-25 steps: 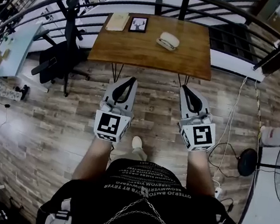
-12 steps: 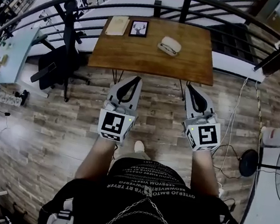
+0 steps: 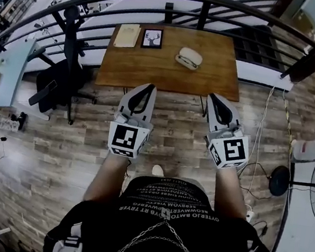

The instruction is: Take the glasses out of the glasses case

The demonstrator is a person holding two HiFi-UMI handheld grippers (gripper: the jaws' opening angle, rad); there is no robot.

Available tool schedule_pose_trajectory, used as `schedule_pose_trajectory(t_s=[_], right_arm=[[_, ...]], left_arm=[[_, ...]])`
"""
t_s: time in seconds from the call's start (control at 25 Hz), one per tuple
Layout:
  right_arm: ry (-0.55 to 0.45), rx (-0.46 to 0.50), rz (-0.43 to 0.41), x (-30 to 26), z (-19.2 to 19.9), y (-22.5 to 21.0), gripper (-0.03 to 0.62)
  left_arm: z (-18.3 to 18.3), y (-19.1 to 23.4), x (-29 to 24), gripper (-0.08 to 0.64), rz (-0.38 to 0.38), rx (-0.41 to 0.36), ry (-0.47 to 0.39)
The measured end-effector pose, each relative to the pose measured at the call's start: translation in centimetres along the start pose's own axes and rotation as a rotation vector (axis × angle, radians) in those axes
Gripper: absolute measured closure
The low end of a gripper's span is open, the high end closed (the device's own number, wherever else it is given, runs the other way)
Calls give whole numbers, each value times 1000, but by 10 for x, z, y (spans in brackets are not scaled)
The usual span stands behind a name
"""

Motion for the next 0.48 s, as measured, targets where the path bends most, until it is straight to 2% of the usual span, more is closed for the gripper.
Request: schedule_pose_trajectory(t_s=[0.48], right_arm=[[15, 1, 43, -10, 5, 1, 576]], left_arm=[[10, 18, -9, 526, 28, 18, 4]])
Point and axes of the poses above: the fingertips, and each gripper's own axes: x backward along the fingers, y to its left, z out of its underside, the point moved 6 cm from there along x, backward along the fingers, and after that the axes turned 7 degrees about -y, right-handed, at the moved point
